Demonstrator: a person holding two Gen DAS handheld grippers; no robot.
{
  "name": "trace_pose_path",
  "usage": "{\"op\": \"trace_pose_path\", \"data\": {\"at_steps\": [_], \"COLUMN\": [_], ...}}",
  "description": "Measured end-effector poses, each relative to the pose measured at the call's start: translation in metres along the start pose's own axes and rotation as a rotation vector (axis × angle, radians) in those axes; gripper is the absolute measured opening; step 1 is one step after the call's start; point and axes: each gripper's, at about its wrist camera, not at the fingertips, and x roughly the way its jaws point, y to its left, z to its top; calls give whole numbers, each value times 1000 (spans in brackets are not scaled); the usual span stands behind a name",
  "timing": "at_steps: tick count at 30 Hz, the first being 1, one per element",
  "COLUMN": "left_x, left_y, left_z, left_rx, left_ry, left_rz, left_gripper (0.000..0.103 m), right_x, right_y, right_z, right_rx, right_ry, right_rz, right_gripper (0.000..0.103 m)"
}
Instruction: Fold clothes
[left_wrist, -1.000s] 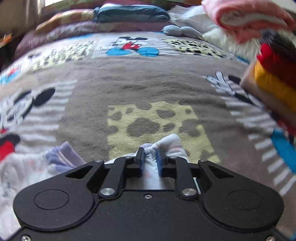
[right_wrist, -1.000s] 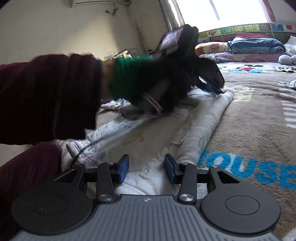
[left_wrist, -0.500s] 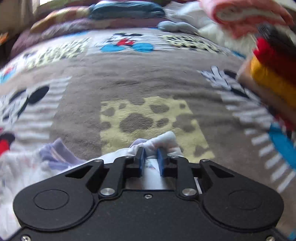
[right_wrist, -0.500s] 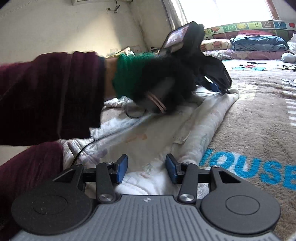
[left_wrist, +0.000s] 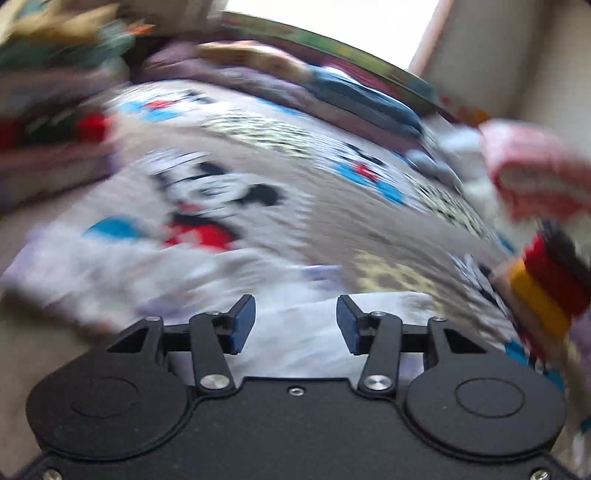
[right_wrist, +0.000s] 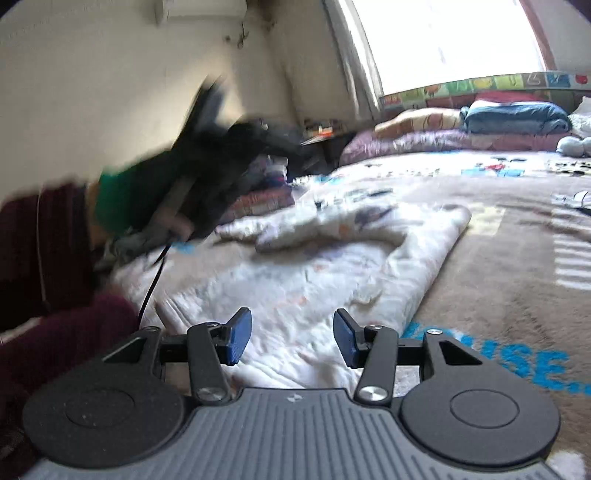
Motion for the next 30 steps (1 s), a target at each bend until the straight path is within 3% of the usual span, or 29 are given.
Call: {"op": "trace_pose_path", "data": {"at_steps": [3,6,9,14,16,18,22,25,30], "left_x": [1,4,11,9,3,-4,-1,17,37], "left_y": [34,49,51,55,52,49,51,58,75], "left_z": [-11,-19,-25,-32,-33,-30,-16,-11,-19], "left_rx": [-147,-266,-291,-282,-216,-132,-52,-45,-152], "left_ry": [33,52,53,16,-12,-60,-99,-50,21], "left_rz": [-11,-74,-93,-122,-85,-35,-82,-113,-147], "left_gripper": [49,49,49,44,36,36,37,38,41], "right_x": [-10,-10,-5,3,8,14,33,55,88], "right_y": [-6,-13,-18,-36,-46,-59,-82,-110,-157], "right_z": [1,2,6,16,20,26,47,55,65], "right_rx": [48,92,141,234,282,345,382,441,559], "right_ry": [-44,-71,-99,-142,-148,-159,-166,-133,-85], "right_rz": [-17,-49,-61,-84,-85,-76,-21,-8,15], "right_gripper": [50,50,50,50,48,48,48,48,48]}}
